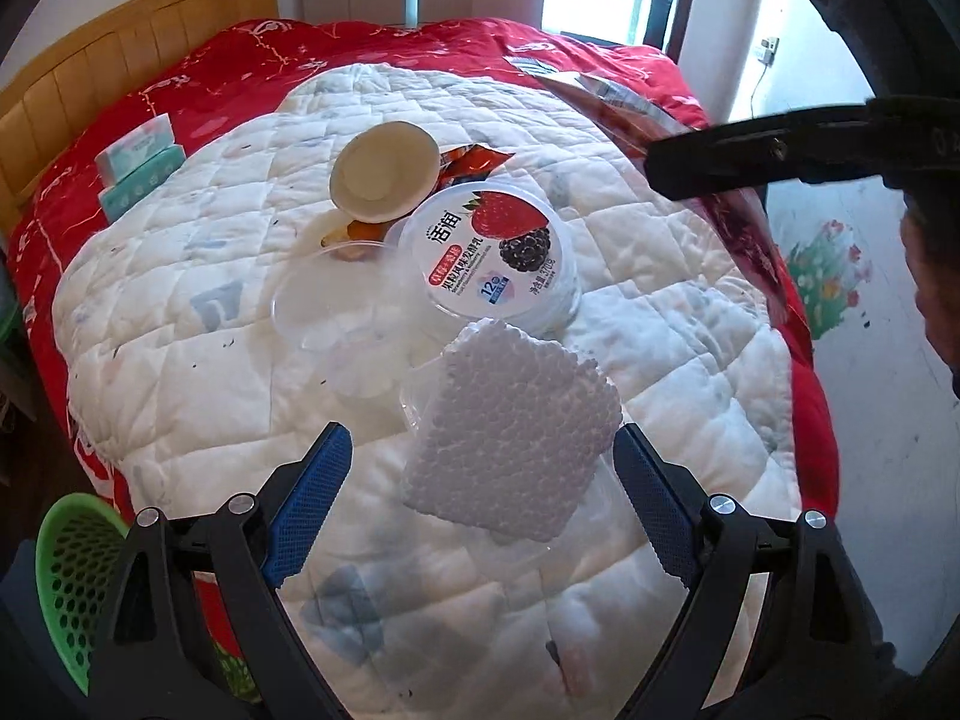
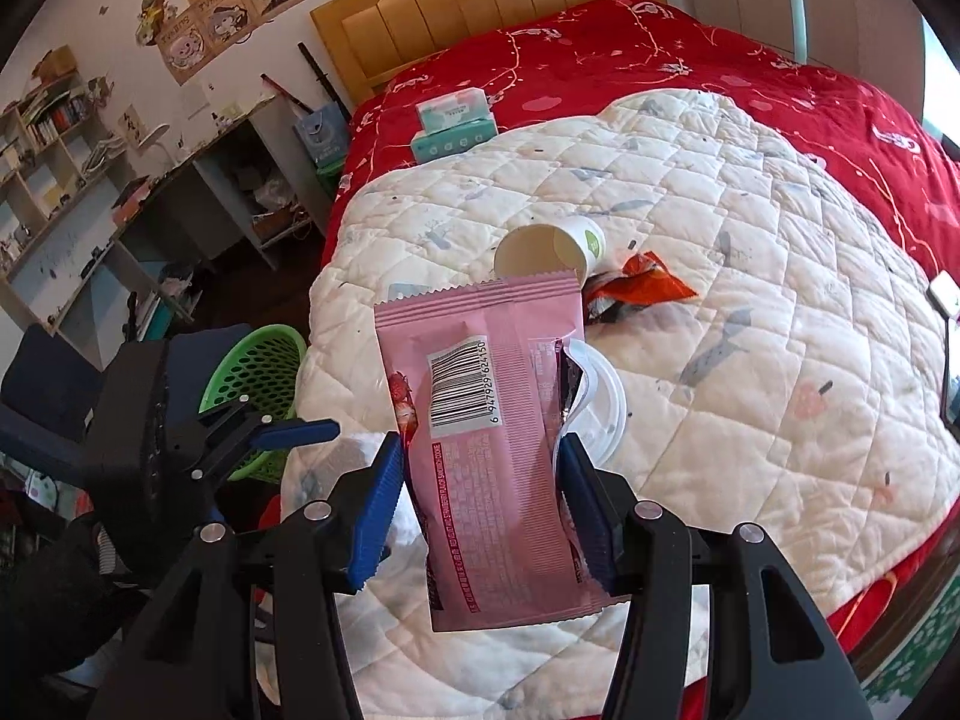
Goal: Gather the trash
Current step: 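Grasp the white foam piece with the left tool, then drop the foam piece into the basket with the left tool while the right tool drops the wrapper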
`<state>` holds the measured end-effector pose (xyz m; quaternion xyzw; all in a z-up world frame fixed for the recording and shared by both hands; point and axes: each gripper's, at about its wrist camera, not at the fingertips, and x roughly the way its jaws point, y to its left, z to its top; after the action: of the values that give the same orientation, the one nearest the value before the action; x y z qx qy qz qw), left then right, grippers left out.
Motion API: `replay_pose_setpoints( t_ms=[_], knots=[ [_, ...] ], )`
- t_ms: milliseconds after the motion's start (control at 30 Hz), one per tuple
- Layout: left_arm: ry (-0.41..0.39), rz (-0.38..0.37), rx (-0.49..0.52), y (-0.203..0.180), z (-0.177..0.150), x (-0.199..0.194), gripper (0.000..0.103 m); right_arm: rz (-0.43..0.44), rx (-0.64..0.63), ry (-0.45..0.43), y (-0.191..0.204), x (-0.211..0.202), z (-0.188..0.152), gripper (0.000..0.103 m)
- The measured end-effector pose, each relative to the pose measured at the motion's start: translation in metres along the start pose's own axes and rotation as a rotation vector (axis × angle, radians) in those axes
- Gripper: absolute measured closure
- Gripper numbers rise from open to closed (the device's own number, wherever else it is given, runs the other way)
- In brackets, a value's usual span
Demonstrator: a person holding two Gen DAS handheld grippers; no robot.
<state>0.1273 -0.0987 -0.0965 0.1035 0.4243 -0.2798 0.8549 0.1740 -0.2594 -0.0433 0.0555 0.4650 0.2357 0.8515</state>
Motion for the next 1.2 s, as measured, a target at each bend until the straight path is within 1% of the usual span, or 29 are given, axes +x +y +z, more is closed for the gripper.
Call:
replay_pose_setpoints(
  t_ms=[67, 133, 200, 233, 267, 333, 400, 500, 533, 567, 600, 633, 667, 700, 800, 967, 1000, 1033, 1067, 1100, 1200],
  knots=[
    [-0.016, 0.001, -0.009, -0.001, -0.001, -0.002, 0.02, -0.001, 0.005, 0.001, 0.001, 0.0, -0.002, 0.052],
    [-0.023, -0.01, -0.024, 0.0, -0.002, -0.003, 0.036, -0.005, 0.013, -0.001, 0.0, 0.0, -0.004, 0.052],
    [-0.028, -0.022, -0.048, 0.003, -0.003, -0.006, 0.04, -0.004, 0.018, -0.008, 0.001, -0.002, -0.006, 0.052],
    [-0.041, -0.026, -0.062, 0.005, -0.004, -0.01, 0.046, -0.003, 0.022, -0.014, 0.002, -0.004, -0.006, 0.052],
    [-0.049, -0.032, -0.072, 0.006, -0.005, -0.013, 0.049, -0.002, 0.024, -0.019, 0.003, -0.006, -0.007, 0.052],
    [-0.067, -0.045, -0.098, 0.009, -0.008, -0.021, 0.057, 0.0, 0.024, -0.029, 0.007, -0.008, -0.008, 0.052],
    [-0.082, -0.047, -0.109, 0.012, -0.011, -0.026, 0.059, -0.001, 0.021, -0.039, 0.012, -0.011, -0.009, 0.052],
    [-0.071, -0.069, -0.137, 0.017, -0.014, -0.026, 0.058, 0.003, 0.024, -0.05, 0.018, -0.012, -0.01, 0.052],
    [-0.059, -0.069, -0.154, 0.019, -0.014, -0.025, 0.053, 0.003, 0.026, -0.053, 0.018, -0.012, -0.01, 0.052],
    [-0.054, -0.083, -0.168, 0.021, -0.015, -0.023, 0.05, 0.009, 0.03, -0.056, 0.019, -0.013, -0.01, 0.052],
    [-0.058, -0.093, -0.177, 0.023, -0.015, -0.024, 0.043, 0.011, 0.032, -0.058, 0.02, -0.013, -0.011, 0.051],
    [-0.063, -0.094, -0.185, 0.023, -0.015, -0.025, 0.03, 0.01, 0.032, -0.059, 0.021, -0.013, -0.01, 0.051],
    [-0.065, -0.089, -0.193, 0.023, -0.015, -0.025, 0.024, 0.01, 0.031, -0.059, 0.021, -0.014, -0.011, 0.051],
    [-0.068, -0.088, -0.197, 0.023, -0.014, -0.025, 0.021, 0.01, 0.03, -0.057, 0.021, -0.014, -0.011, 0.051],
    [-0.065, -0.097, -0.191, 0.019, -0.011, -0.022, 0.021, 0.009, 0.036, -0.053, 0.018, -0.012, -0.011, 0.051],
    [-0.04, -0.04, -0.123, 0.005, -0.008, -0.009, 0.023, 0.008, 0.049, -0.047, 0.013, -0.009, -0.015, 0.051],
    [-0.035, -0.037, -0.121, 0.004, -0.008, -0.006, 0.027, 0.006, 0.049, -0.046, 0.012, -0.008, -0.015, 0.051],
    [-0.027, -0.032, -0.121, 0.004, -0.008, -0.004, 0.036, 0.001, 0.046, -0.045, 0.012, -0.008, -0.016, 0.051],
    [-0.023, -0.03, -0.126, 0.004, -0.008, -0.002, 0.04, -0.004, 0.043, -0.045, 0.013, -0.008, -0.016, 0.051],
    [-0.02, -0.029, -0.132, 0.006, -0.009, -0.001, 0.043, -0.006, 0.041, -0.045, 0.013, -0.007, -0.016, 0.051],
    [-0.045, -0.028, -0.159, 0.011, -0.012, -0.008, 0.043, -0.01, 0.034, -0.048, 0.016, -0.008, -0.017, 0.051]
  ],
)
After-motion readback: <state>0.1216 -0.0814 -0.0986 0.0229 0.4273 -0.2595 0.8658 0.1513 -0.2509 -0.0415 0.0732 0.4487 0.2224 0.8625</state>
